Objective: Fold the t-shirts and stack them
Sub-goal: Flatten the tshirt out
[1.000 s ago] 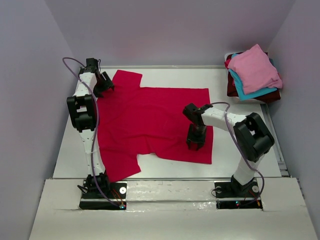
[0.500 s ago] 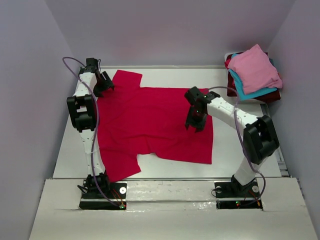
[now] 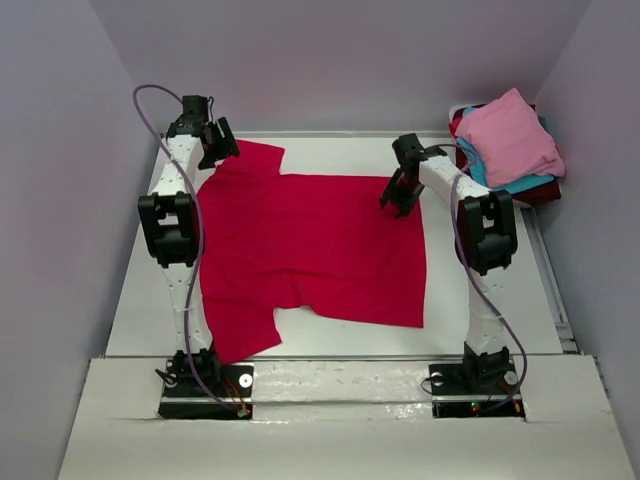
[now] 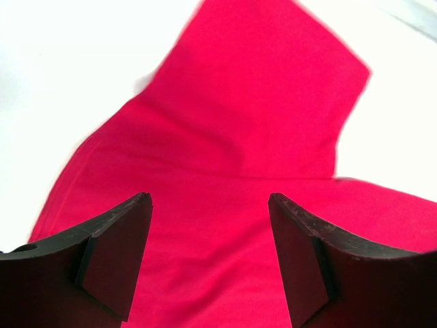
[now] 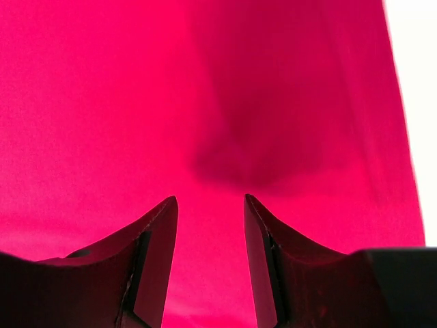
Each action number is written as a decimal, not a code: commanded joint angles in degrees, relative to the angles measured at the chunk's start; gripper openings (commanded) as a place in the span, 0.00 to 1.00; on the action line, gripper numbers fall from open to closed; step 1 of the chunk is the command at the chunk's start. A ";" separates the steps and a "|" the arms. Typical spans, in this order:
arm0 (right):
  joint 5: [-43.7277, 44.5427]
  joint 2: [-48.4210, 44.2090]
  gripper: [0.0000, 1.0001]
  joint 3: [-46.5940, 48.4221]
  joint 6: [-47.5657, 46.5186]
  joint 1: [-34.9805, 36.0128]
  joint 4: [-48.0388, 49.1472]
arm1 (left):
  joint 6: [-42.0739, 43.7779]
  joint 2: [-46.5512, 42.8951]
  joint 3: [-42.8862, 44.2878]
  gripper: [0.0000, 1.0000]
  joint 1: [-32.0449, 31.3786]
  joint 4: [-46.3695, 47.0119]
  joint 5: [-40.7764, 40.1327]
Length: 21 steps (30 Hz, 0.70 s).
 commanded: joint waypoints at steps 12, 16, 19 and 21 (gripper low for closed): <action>-1.55 13.63 0.50 29.16 -3.66 -7.21 0.30 | 6.77 3.78 9.62 0.87 -4.37 10.61 1.56; -2.87 14.86 0.50 30.22 -4.10 -9.59 1.26 | 4.32 5.36 10.33 0.87 -3.75 12.01 6.82; -4.10 15.30 0.51 30.39 -4.89 -11.08 2.23 | 2.82 5.80 9.98 0.88 -3.23 14.74 9.99; -4.02 16.00 0.51 31.36 -6.03 -11.70 1.97 | 2.56 6.42 10.59 0.89 -3.23 16.05 10.96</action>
